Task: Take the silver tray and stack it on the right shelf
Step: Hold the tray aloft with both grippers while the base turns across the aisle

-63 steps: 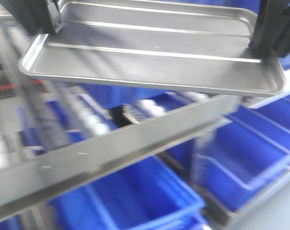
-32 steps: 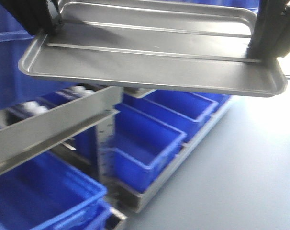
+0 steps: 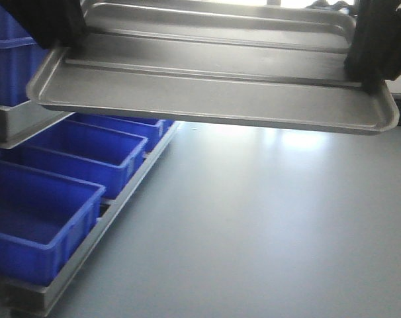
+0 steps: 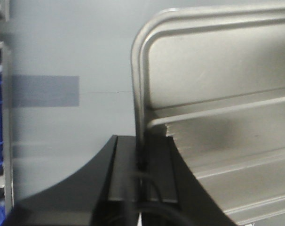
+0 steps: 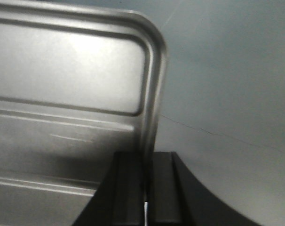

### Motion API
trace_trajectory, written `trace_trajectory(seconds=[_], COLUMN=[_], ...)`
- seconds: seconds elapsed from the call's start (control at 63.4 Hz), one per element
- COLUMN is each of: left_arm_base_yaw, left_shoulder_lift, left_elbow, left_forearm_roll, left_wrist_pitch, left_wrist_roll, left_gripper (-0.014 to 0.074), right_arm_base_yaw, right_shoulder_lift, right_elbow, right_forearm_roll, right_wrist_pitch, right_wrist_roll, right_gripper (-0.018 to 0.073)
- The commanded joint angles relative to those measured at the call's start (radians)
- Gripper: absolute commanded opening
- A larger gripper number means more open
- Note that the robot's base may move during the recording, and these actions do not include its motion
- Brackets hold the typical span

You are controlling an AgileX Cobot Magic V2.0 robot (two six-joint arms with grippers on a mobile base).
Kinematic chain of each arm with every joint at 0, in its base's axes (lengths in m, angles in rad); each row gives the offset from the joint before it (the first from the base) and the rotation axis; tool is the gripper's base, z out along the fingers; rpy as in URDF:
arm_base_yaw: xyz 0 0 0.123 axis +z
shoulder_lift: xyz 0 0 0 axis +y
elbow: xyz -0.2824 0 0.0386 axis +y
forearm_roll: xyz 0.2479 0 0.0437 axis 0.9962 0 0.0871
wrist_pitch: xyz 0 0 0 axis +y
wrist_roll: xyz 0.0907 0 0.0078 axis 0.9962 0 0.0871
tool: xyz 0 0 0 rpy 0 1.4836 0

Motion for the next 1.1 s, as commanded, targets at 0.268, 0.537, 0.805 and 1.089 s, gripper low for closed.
trace_trajectory(seconds=[0.268,0.537,0.805,1.089], left_arm_base_yaw=[-0.007,-0.007,-0.007,-0.007], left_shoulder_lift=[-0.033,-0.033,-0.033,-0.033], left_elbow=[-0.029,-0.029,-0.029,-0.029], left_forearm_roll=[0.032,0.032,0.03,0.03], left_wrist_pitch=[0.002,0.002,0.002,0.002], left_wrist_roll=[0.016,0.016,0.016,0.016], left_gripper=[-0.0093,-0.0093,-0.0093,-0.0093], right_arm_base_yaw=[-0.001,-0.001,-0.001,-0.001], right_shoulder_lift=[-0.032,-0.032,-0.032,-0.032], right_elbow=[-0.037,-0.037,-0.037,-0.037], right_forearm_roll=[-0.061,-0.061,-0.061,-0.061], right_wrist_pitch=[-0.023,-0.023,-0.023,-0.023], right_wrist_roll=[-0.021,-0.021,-0.021,-0.021], right_gripper=[0.0056,0.0056,0.0056,0.0056])
